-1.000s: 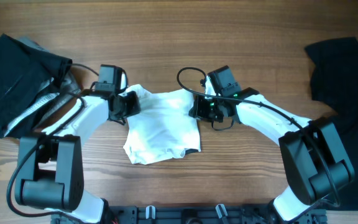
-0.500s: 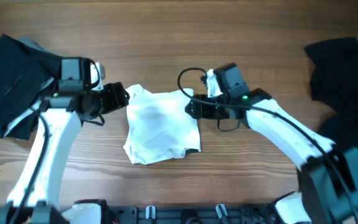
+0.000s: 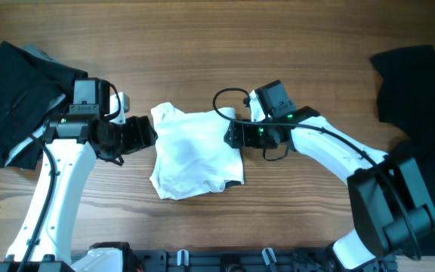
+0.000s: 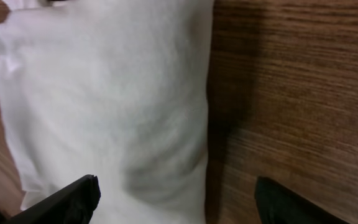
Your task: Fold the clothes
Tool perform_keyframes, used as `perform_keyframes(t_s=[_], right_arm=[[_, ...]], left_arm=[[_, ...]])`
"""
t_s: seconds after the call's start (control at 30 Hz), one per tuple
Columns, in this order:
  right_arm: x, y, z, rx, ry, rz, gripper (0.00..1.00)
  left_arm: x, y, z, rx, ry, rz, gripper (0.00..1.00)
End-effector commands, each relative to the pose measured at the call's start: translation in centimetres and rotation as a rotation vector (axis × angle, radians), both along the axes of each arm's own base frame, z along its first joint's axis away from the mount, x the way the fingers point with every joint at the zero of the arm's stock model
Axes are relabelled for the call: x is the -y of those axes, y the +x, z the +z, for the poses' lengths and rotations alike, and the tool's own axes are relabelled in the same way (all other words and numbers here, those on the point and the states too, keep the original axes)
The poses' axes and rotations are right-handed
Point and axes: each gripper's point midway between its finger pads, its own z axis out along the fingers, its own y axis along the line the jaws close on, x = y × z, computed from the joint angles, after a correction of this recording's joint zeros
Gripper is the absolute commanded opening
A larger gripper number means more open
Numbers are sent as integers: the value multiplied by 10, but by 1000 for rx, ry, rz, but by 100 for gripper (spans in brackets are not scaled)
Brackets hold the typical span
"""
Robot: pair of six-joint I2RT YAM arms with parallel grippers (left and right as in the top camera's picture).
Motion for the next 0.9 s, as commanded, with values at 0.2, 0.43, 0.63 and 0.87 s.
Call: perform_keyframes(t_s=[0.2, 0.43, 0.63, 0.87], right_arm=[[3, 21, 23, 83, 34, -13, 33], [12, 36, 93, 245, 111, -47, 32], [14, 30, 118, 291, 132, -48, 32], [16, 25, 113, 262, 119, -48, 32]], left_arm=[[21, -15, -8, -42, -120, -53, 7], [44, -38, -50, -108, -215, -51, 4], [69, -61, -100, -180, -232, -47, 4], [24, -81, -157, -322, 28, 244, 4]])
